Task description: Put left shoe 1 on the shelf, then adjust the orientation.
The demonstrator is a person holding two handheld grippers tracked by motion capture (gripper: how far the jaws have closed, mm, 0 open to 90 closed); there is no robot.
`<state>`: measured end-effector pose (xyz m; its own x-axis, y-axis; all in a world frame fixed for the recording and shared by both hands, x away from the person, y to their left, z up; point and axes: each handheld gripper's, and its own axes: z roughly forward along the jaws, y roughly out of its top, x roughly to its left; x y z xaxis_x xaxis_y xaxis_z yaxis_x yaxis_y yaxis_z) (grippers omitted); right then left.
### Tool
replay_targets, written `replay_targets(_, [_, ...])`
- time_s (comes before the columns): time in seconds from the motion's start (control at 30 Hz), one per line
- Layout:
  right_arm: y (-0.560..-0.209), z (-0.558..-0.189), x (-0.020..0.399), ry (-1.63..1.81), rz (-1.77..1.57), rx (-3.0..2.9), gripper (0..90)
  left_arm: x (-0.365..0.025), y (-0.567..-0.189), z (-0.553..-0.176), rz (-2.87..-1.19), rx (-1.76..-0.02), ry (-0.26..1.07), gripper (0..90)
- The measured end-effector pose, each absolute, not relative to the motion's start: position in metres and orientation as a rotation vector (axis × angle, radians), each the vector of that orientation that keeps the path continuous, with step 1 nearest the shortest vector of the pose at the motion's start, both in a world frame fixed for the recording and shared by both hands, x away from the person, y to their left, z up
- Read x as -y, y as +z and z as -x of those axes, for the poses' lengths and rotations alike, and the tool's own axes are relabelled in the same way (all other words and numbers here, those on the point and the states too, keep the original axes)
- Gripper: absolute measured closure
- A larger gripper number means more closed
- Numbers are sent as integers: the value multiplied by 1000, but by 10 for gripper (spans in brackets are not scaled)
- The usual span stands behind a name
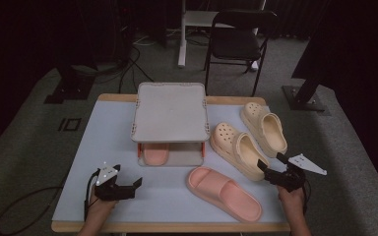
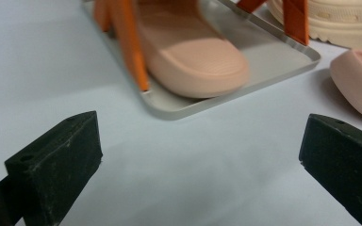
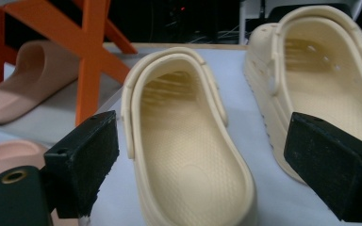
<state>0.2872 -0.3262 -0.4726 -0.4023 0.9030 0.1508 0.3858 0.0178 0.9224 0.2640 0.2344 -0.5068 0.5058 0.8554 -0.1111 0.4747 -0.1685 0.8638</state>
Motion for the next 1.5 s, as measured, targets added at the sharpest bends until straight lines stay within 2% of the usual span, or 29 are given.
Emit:
replay_targets(0.3, [-461, -307, 317, 1383, -1203, -1950, 105, -268, -504, -257, -1719, -1181, 547, 1])
replay_targets(0.4, [-459, -313, 315, 1387, -1181, -1974, 137, -274, -504, -253, -1719, -1189, 571, 1])
replay_targets(0.43, [-459, -319, 314, 1377, -1153, -1990, 197, -277, -505, -251, -1707, -1176, 565, 0])
replay_targets(0.47, [-459, -319, 314, 1377, -1153, -1990, 197, -277, -505, -251, -1707, -1176, 565, 0])
replay_targets(0.57, [-460, -331, 314, 1352, -1147, -2011, 308, -280, -504, -247, -1713, -1176, 590, 0])
replay_targets(0.63, [-460, -334, 313, 1324, -1146, -2012, 325, -280, -504, -247, -1714, -1174, 602, 0])
replay_targets(0.7, [-463, -347, 313, 1295, -1153, -2051, 405, -280, -503, -246, -1705, -1174, 608, 0])
replay_targets(0.83, [-467, -359, 313, 1247, -1167, -2068, 427, -280, -505, -245, -1708, -1184, 609, 0])
replay_targets(0.97, [-471, -375, 313, 1200, -1178, -2076, 487, -282, -507, -244, -1699, -1192, 614, 0])
replay_targets(1.23, [-478, -397, 308, 1146, -1185, -2149, 522, -286, -507, -244, -1686, -1200, 612, 0])
replay_targets(1.37, [-483, -401, 307, 1131, -1195, -2172, 583, -287, -507, -244, -1679, -1203, 609, 0])
replay_targets(1.5, [-488, -401, 306, 1115, -1213, -2207, 696, -287, -509, -245, -1687, -1203, 602, 0])
